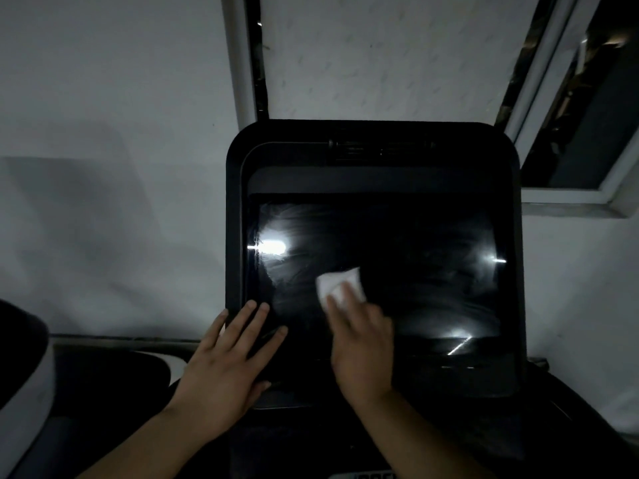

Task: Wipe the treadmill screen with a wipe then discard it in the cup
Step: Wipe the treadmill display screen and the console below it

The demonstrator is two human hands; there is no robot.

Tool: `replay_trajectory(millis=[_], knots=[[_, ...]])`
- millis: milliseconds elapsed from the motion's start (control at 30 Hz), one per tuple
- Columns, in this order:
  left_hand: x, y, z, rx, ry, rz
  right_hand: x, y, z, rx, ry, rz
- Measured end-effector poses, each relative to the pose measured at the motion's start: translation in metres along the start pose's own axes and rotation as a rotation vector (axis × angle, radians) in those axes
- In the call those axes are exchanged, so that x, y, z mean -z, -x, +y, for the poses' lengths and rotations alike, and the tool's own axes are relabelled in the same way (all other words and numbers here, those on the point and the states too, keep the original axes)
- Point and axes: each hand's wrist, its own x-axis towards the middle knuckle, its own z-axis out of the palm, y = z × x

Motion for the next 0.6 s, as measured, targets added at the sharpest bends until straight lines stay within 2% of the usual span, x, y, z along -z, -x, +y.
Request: replay_trajectory(millis=[100, 267, 467, 533, 600], knots=[[-0.001, 0.002, -0.003, -0.012, 0.008, -0.013, 0.002, 0.027, -0.004, 0.260, 0.001, -0.105], [0.000, 0.013, 0.001, -0.030, 0.012, 0.008, 0.014, 0.000, 0.032, 0.150, 0.039, -0.033], [0.001, 0.034, 0.005, -0.021, 0.012, 0.002, 0.004, -0.122, -0.022, 0.105, -0.032, -0.042], [0.001, 0.041, 0.004, -0.010, 0.015, 0.008, 0.002, -0.130, -0.037, 0.163, -0.040, -0.067], [-0.001, 0.048, 0.002, -0.007, 0.015, 0.002, -0.002, -0.103, -0.044, 0.372, -0.035, -0.102]])
